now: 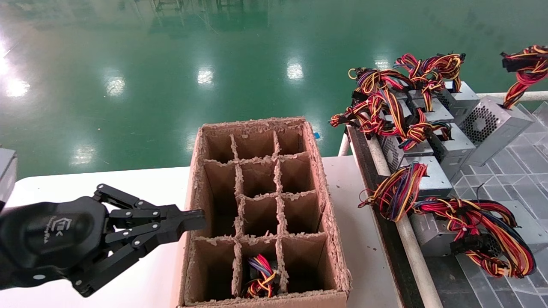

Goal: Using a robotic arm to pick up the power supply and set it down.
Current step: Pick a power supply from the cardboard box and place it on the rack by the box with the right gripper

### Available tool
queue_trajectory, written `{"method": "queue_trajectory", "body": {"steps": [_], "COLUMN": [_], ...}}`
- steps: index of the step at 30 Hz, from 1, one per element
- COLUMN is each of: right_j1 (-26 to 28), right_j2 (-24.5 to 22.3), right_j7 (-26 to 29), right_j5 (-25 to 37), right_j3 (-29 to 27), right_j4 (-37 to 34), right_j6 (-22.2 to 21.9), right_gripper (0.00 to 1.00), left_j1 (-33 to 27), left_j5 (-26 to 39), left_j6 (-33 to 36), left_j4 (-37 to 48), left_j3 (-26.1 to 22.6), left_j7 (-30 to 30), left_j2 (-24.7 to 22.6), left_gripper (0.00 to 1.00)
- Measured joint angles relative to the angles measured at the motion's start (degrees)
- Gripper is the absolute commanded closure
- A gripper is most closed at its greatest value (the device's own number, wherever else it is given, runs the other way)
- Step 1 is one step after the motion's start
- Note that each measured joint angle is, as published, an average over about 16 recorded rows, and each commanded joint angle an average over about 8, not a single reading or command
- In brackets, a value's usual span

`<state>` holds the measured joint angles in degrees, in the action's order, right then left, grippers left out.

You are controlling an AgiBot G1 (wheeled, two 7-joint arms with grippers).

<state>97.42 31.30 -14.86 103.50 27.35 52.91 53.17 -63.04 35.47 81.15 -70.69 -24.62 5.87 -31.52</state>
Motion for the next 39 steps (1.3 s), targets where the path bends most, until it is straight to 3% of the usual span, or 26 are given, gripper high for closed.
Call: {"method": "queue_trajectory", "body": {"steps": [19,20,27,28,39], "right_j1": [-1.7,-1.6,0.5,0.9,6.0], "right_j2": [1.8,1.9,3.2,3.4,4.4], "right_j7": [-5.8,-5.8,-5.8,-5.7,-3.7], "right_j5": [-6.2,-6.4,-7.0,-7.0,-7.1], "right_j3": [-0.7,-0.7,-0.2,-0.1,0.7], "right_j4": [-2.9,-3.3,-6.8,-7.4,-11.2], "right_j6": [2.6,3.0,5.9,6.4,12.8], "right_gripper": [1.00,0.95,0.08,0.00,0.00], "left_j1": [0.0,0.0,0.0,0.0,0.0], "left_j5": [0.0,0.0,0.0,0.0,0.0], "left_j6": [0.0,0.0,0.0,0.0,0.0], "left_j4": [0.0,0.0,0.0,0.0,0.0], "left_j3": [0.0,0.0,0.0,0.0,0.0], "left_j7": [0.0,0.0,0.0,0.0,0.0], "left_j2": [0.0,0.0,0.0,0.0,0.0], "left_gripper": [1.00,1.00,1.00,1.00,1.00]}}
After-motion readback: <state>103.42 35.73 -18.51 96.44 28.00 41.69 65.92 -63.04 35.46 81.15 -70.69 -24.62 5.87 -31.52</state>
